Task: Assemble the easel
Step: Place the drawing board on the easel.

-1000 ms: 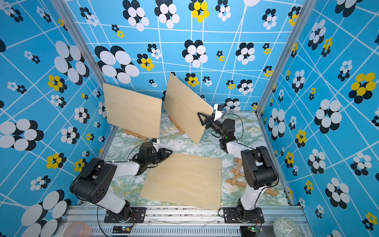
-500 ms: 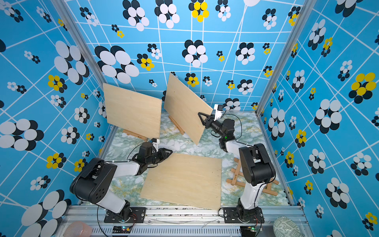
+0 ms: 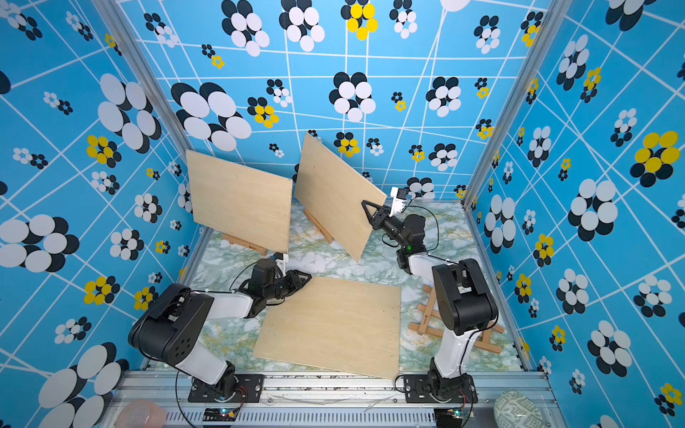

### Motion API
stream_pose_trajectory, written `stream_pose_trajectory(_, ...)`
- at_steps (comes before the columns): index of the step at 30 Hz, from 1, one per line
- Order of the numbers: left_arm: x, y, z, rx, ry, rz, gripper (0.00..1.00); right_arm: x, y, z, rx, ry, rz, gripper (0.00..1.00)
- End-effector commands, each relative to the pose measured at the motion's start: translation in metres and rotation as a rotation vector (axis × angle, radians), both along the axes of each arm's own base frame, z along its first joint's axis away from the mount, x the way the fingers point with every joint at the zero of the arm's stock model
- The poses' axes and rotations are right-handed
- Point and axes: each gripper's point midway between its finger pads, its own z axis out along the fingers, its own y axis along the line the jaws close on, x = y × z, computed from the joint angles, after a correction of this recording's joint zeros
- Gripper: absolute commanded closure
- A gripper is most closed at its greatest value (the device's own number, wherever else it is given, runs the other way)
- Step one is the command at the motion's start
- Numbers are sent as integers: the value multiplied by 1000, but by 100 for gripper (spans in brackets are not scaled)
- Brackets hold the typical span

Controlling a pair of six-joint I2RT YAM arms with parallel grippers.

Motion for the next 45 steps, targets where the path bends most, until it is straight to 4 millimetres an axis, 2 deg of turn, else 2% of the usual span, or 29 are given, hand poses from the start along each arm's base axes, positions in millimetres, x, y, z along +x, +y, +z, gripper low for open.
stream_pose_trajectory(1, -2, 2, -7, 1, 12, 4, 59, -7, 11, 26, 60, -44, 67, 70)
stream_pose_trajectory(11, -3, 3, -10, 1, 12, 7, 59, -9, 19, 31, 65, -49, 85, 69)
stream_pose_trajectory(18, -4, 4, -13, -3, 17, 11, 59, -7, 18, 24, 52, -43, 69, 56)
stream_pose_trajectory(21, -3, 3, -13, -5, 14, 10, 59, -7, 17, 24, 50, -49, 69, 54)
stream_pose_trajectory(23, -3, 2, -13, -7, 15, 9, 59, -8, 16, 25, 46, -53, 62, 50)
stream_pose_trajectory(27, -2, 2, -11, -10, 9, 8, 59, -8, 15, 21, 12, -51, 45, 31)
stream_pose_trajectory(33, -3, 3, -10, -5, 7, 8, 59, -7, 14, 17, -6, -47, 30, 26)
stream_pose_trajectory(37, -4, 4, -9, -4, 4, 10, 58, -5, 10, 10, -19, -29, -2, 17)
stream_pose_trajectory(40, -4, 4, -6, -2, -2, 7, 58, -4, 1, 6, -45, -22, -44, 1)
stream_pose_trajectory(45, -2, 4, -1, -2, -24, 6, 58, -8, -13, 12, -61, -30, -76, 1)
